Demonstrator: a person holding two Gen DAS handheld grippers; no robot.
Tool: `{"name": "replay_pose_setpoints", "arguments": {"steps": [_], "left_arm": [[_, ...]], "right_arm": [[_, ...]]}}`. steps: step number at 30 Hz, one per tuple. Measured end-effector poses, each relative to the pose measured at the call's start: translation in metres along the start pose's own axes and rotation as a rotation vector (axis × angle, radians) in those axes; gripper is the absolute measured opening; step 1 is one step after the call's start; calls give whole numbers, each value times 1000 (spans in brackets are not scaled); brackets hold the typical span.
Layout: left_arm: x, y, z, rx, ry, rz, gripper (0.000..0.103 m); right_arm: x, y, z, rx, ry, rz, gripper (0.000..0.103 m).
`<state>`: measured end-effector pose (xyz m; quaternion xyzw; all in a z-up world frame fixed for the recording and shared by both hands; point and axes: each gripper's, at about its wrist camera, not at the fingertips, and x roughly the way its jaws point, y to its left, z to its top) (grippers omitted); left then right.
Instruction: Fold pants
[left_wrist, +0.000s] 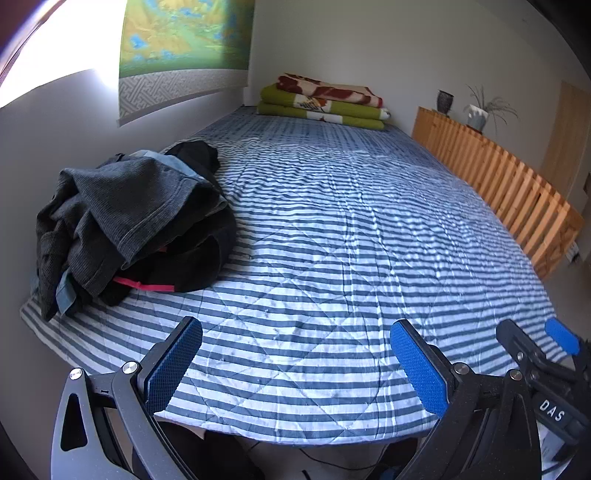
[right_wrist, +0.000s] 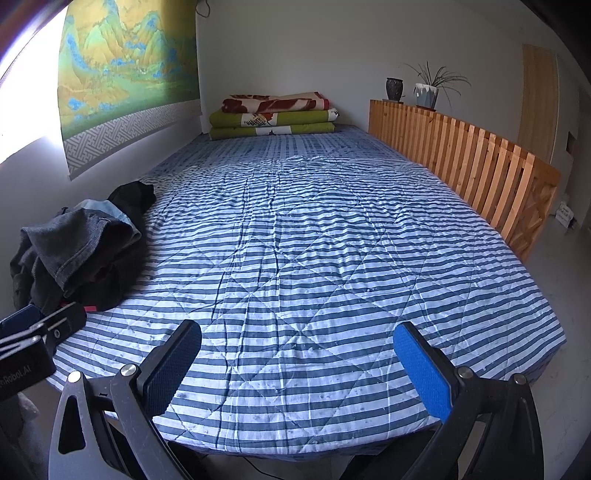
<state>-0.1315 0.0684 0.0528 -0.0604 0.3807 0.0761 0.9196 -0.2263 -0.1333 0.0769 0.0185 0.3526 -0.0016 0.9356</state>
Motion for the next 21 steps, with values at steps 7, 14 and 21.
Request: {"name": "replay_pose_setpoints", "arguments": {"steps": [7, 14, 21], "left_arm": [[1, -4, 0, 22, -2, 13, 103], [3, -8, 0, 42, 4, 1, 103], [-2, -6, -1, 20, -7, -4, 103]], "right_arm": [[0, 1, 0, 6, -4, 4, 102], [2, -1, 1, 10, 6, 5, 102], [4, -4, 1, 5, 14, -27, 102]]}}
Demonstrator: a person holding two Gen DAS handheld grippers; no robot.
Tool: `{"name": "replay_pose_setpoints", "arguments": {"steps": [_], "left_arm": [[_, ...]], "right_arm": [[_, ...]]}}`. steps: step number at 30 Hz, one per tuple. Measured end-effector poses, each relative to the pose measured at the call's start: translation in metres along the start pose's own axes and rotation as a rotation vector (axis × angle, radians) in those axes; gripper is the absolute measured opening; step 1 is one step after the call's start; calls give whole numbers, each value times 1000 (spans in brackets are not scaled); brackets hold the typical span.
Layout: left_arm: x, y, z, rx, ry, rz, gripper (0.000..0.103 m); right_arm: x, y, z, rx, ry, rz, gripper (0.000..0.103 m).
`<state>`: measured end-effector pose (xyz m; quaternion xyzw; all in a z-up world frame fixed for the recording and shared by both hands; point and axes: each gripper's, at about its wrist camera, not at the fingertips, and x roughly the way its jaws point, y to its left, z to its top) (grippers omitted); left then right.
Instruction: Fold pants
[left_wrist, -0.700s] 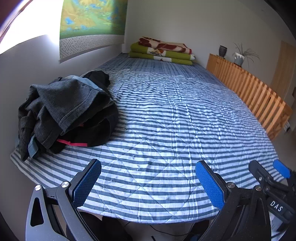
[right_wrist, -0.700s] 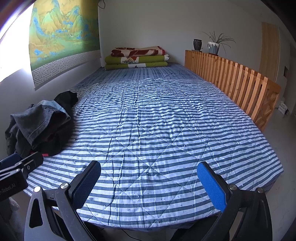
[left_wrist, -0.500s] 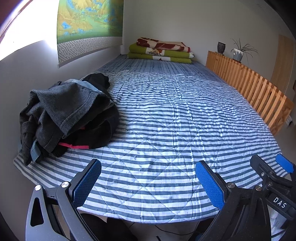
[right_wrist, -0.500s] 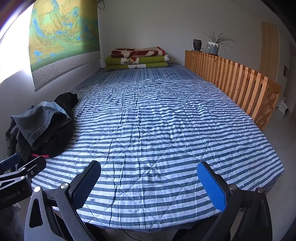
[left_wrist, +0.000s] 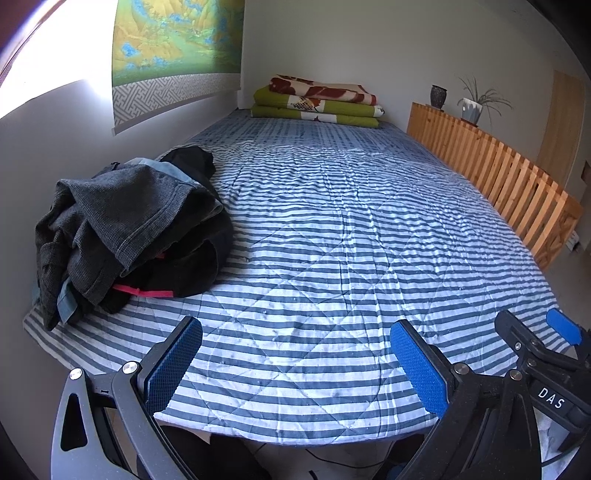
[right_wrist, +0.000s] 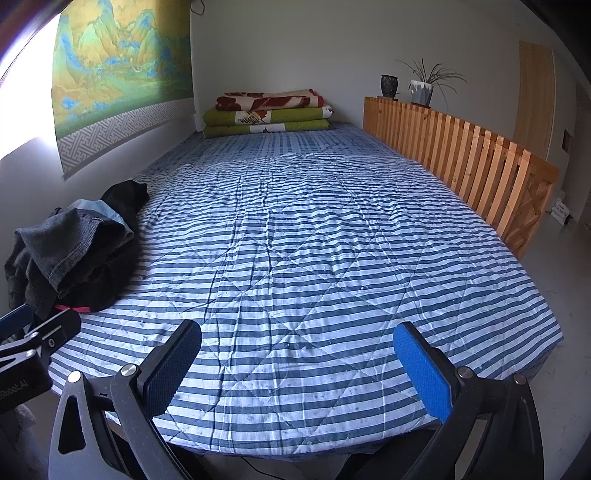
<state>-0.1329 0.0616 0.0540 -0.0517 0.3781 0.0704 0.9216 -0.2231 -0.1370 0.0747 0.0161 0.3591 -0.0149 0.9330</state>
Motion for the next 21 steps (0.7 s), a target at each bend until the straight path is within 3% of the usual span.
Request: {"name": "replay_pose_setpoints", "arguments": {"steps": [21], "left_arm": [[-33, 2, -8, -12, -51, 10, 103]], "right_arm": [[-28, -1, -4, -3, -32, 9, 102]]}}
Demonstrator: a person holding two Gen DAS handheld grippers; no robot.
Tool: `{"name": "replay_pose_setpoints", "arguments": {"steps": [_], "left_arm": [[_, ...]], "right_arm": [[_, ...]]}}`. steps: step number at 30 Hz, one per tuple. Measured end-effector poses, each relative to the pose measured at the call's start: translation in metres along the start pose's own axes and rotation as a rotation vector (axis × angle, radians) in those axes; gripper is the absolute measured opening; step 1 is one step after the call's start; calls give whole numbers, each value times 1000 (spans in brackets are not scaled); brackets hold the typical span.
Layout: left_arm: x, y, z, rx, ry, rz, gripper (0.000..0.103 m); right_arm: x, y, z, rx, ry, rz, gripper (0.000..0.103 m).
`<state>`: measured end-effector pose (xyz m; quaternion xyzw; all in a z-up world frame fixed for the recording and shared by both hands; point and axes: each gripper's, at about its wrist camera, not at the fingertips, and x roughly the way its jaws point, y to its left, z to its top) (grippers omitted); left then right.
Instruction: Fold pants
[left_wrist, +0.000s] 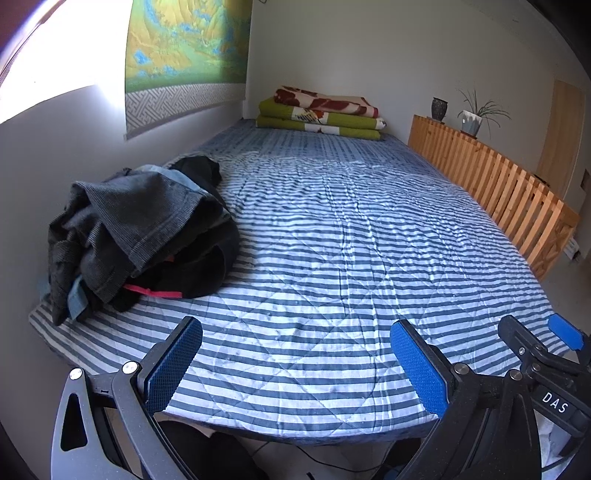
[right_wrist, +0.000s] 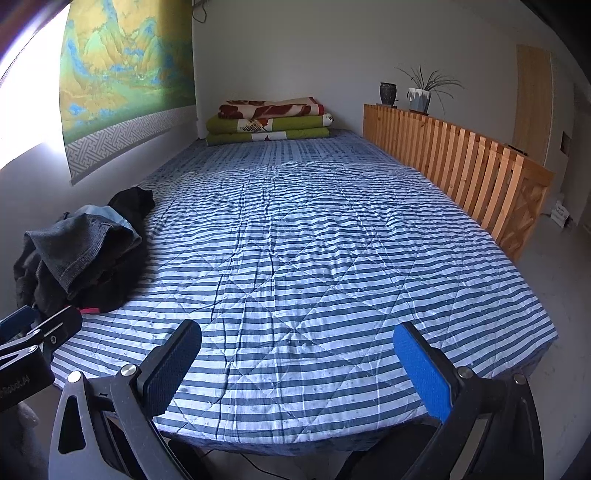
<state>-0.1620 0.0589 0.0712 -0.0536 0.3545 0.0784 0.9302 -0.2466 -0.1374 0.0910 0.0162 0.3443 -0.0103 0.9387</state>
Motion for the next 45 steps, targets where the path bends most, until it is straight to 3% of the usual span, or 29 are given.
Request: {"name": "replay_pose_setpoints", "arguments": {"steps": [6, 12, 24, 35, 45], "left_arm": [[-5, 4, 2, 8, -6, 25, 103], [-2, 9, 5, 38, 7, 3, 103], [-8, 37, 14, 30, -22, 25, 103], [-9, 21, 2, 8, -21, 20, 103], [7, 10, 0, 22, 6, 45, 103]], "right_arm": [[-10, 5, -1, -22, -18, -8, 102], [-14, 12, 1, -20, -32, -21, 102], [-10, 59, 3, -72, -20, -5, 102], [-20, 40, -1, -64, -32, 10, 102], [3, 34, -3, -58, 2, 45, 102]]}}
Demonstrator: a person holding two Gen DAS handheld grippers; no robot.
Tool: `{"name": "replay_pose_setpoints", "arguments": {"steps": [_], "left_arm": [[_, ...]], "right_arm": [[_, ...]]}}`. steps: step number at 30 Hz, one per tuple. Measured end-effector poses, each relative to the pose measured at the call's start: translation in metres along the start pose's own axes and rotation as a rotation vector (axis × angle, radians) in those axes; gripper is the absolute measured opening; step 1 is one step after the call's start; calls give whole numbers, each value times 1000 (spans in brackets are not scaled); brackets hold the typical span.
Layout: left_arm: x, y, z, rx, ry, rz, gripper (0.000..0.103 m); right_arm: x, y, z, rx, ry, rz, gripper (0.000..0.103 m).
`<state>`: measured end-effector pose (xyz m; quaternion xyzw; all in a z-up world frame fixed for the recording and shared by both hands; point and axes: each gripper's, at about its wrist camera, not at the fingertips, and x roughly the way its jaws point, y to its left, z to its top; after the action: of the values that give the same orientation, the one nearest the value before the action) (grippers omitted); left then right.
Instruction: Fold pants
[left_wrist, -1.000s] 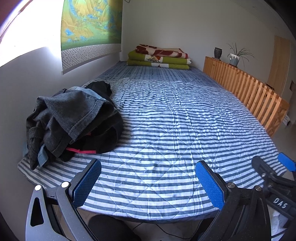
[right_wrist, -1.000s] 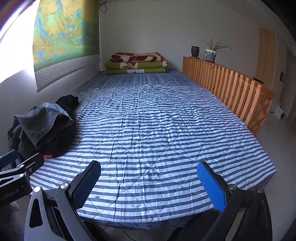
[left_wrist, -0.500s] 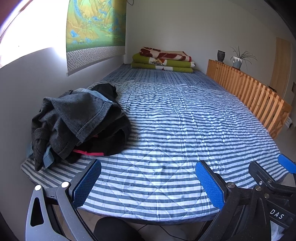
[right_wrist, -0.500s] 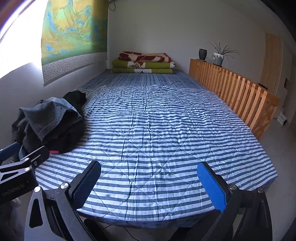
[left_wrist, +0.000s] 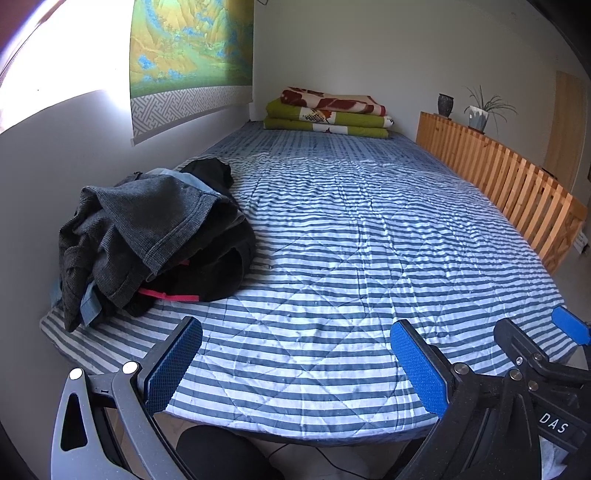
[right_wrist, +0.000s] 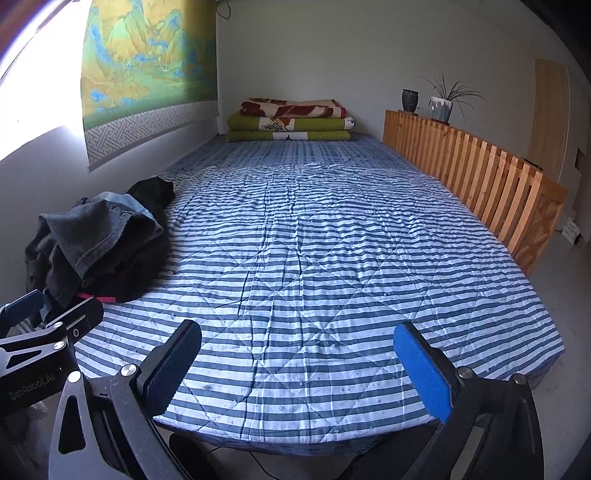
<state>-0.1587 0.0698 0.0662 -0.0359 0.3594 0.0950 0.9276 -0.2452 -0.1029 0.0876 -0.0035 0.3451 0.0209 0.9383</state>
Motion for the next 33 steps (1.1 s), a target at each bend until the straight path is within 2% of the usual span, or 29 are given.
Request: {"name": "replay_pose_setpoints", "arguments": {"steps": [33], "left_arm": [[48, 9, 24, -17, 26, 34, 103]], "right_arm": [[46, 9, 21, -27, 27, 20, 102]]}}
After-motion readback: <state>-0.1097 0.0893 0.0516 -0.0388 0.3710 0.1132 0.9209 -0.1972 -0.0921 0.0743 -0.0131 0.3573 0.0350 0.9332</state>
